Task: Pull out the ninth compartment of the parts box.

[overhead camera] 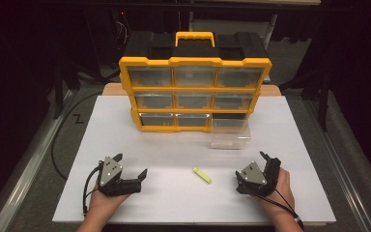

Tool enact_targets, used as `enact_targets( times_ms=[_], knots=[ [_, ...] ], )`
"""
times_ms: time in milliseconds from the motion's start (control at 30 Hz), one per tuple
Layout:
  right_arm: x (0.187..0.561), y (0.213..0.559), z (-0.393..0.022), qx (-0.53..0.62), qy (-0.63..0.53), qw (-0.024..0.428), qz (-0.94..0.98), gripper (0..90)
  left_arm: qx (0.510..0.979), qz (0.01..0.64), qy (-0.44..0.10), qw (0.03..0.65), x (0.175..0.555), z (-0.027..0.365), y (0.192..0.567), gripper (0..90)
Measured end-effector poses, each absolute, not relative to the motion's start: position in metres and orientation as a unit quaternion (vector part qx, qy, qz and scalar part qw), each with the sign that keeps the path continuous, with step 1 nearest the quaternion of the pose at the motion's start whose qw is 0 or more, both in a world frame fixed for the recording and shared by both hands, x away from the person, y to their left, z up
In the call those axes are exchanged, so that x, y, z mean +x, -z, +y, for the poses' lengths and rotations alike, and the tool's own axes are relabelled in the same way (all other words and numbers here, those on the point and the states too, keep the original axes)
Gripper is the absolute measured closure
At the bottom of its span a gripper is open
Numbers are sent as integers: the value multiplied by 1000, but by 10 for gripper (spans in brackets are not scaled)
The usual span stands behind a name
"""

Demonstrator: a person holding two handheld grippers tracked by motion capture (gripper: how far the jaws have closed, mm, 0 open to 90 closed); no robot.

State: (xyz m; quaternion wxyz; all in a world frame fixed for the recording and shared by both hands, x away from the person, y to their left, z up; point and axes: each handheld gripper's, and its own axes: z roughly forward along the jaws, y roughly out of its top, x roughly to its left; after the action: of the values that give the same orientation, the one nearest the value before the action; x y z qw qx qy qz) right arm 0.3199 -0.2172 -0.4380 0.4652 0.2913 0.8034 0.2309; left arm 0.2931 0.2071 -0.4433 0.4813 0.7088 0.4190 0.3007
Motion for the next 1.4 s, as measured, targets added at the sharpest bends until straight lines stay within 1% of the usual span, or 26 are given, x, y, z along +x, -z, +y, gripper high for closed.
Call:
enact_targets(
  times_ms=[100,200,233,433,633,700,733,800,933,1167,1400],
  knots=[
    [322,436,-222,319,-257,445,796,9,706,417,-305,484,293,206,443,8],
    [324,436,-227,350,-286,413,791,9,707,412,-302,489,292,206,443,8],
    [326,436,-230,364,-302,394,788,9,706,411,-302,491,292,206,443,8],
    [327,436,-234,386,-333,367,778,9,698,410,-312,498,292,206,443,3],
    [328,434,-238,421,-385,327,753,9,697,410,-305,503,293,206,443,3],
    [328,434,-240,434,-414,299,742,10,695,411,-303,506,293,207,443,3],
    [328,434,-240,434,-414,299,742,10,696,412,-300,506,293,207,442,3],
    [329,434,-239,440,-432,281,735,10,696,411,-301,507,293,207,442,3],
    [329,434,-239,445,-440,275,730,10,689,416,-302,511,295,207,443,3],
    [330,434,-239,445,-427,286,734,10,692,410,-302,512,292,208,441,3],
    [329,433,-240,442,-424,286,736,14,693,408,-303,511,292,206,442,3]
  ],
)
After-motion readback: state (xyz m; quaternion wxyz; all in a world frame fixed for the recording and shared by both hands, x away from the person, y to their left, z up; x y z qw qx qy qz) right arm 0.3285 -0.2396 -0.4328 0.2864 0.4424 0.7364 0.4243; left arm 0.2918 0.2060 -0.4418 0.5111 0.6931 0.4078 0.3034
